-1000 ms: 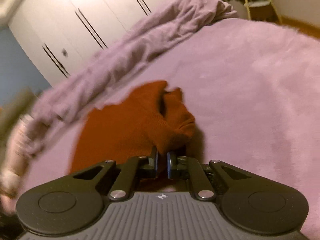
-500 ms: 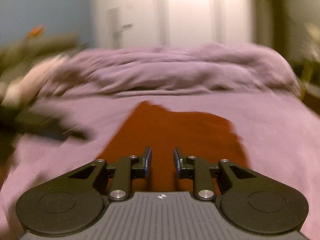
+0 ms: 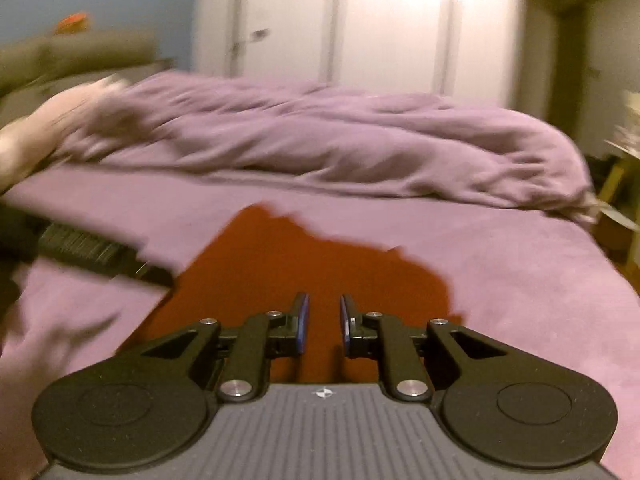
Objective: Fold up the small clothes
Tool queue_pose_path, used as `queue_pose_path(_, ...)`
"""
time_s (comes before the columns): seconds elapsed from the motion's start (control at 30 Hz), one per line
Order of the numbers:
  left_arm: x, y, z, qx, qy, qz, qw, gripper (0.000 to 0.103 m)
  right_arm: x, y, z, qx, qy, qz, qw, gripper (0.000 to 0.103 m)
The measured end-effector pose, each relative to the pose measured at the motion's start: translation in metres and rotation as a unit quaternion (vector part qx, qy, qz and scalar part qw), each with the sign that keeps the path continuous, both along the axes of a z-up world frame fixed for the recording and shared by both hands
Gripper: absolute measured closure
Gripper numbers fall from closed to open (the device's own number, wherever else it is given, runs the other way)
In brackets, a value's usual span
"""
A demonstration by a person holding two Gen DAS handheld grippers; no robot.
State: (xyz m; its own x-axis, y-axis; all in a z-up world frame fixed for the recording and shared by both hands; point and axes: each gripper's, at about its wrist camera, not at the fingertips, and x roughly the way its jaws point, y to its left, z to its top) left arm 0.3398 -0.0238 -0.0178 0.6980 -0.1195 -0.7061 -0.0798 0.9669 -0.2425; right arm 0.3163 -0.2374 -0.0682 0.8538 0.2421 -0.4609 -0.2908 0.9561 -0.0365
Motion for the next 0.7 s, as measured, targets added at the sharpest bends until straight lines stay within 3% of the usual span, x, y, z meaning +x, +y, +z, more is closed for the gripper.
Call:
queue_pose_path(0.17, 0.042, -0.015, -0.006, 0.005, -0.010, 0.041, 0.9991, 0.015, 0.064, -0.011, -0.008, 0.020, 0.029, -0.057, 0.998, 0.088)
queue_pose_path(0.3, 0.068, -0.020, -0.025, 0.008, -0.003, 0.064, 0.9979, 0.011, 0.086, -0.012, -0.021, -0.001, 0.008, -0.061, 0.998, 0.083)
queue_pose_path(0.4, 0.071, -0.026, -0.039, 0.029, -0.007, 0.070, 0.9971, 0.005, 0.076, -0.017, -0.040, -0.023, -0.005, -0.062, 0.998, 0.080)
queue_pose_path(0.53, 0.067, -0.034, -0.051, 0.045, -0.021, 0.081, 0.9955, 0.004, 0.073, -0.024, -0.055, -0.011, -0.046, -0.082, 0.995, 0.078)
queue_pose_path(0.7, 0.069, -0.035, -0.059, 0.048, -0.025, 0.086, 0.9949, 0.002, 0.081, -0.033, -0.062, 0.007, -0.038, -0.099, 0.994, 0.077)
